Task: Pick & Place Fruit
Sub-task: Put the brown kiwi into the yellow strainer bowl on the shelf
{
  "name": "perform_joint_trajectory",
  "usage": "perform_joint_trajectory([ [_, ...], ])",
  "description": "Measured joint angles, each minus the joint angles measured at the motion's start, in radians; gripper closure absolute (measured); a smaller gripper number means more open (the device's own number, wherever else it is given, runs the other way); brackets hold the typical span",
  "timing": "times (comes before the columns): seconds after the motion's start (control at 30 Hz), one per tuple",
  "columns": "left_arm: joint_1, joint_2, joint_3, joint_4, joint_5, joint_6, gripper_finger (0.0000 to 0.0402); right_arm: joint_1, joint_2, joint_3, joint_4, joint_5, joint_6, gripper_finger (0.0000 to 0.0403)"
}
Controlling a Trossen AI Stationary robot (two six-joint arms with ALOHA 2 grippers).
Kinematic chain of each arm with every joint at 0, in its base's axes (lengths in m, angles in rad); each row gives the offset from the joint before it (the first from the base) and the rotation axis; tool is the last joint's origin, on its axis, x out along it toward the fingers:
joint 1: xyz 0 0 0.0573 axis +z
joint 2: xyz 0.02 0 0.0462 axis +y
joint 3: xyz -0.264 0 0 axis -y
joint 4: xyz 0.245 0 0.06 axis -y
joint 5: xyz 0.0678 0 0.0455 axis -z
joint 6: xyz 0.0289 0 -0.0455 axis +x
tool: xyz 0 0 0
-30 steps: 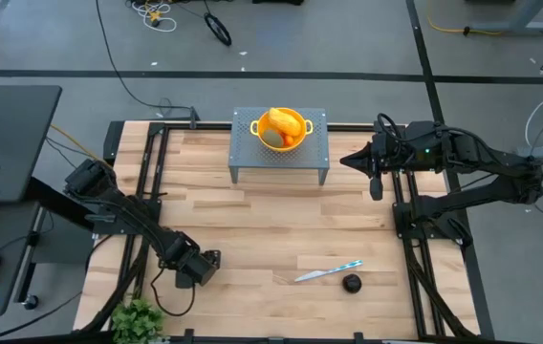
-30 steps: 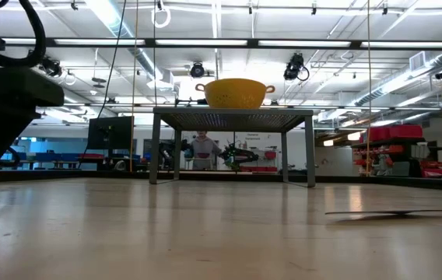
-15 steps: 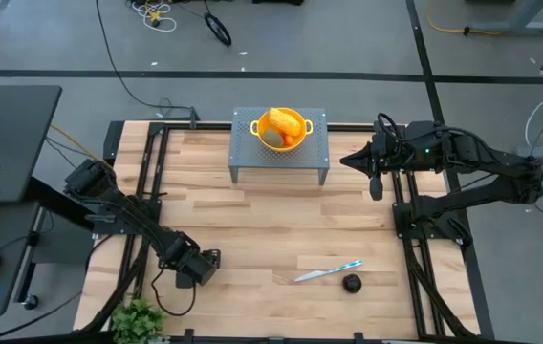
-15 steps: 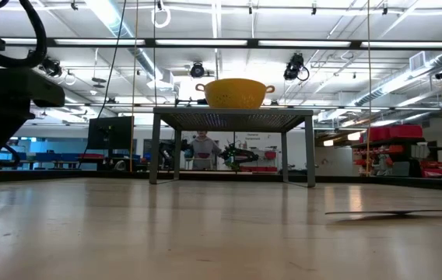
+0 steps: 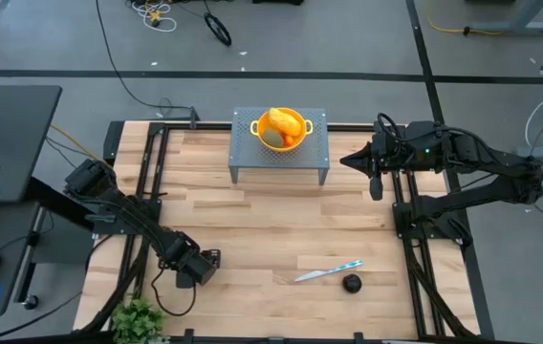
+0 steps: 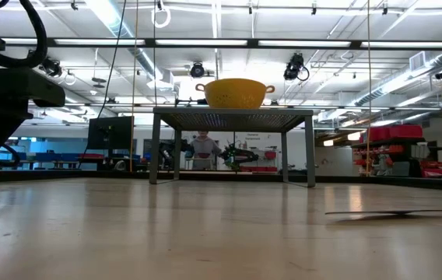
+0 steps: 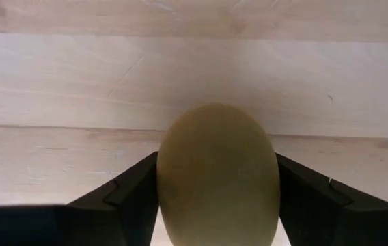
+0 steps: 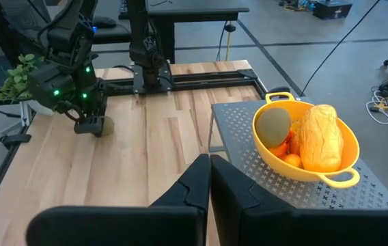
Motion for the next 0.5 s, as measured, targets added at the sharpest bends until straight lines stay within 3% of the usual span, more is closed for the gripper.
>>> perform_joint_trajectory([
  [0.2, 0.0, -0.002, 0.014, -0.024, -0.007, -0.008, 0.0153, 0.0, 0.0, 0.0, 0.0, 0.0, 0.0, 0.0385],
  [0.5, 0.0, -0.005, 0.147, -0.169, 0.008, -0.053, 0.0155, 0.0, 0.0, 0.0, 0.0, 0.0, 0.0, 0.0385],
])
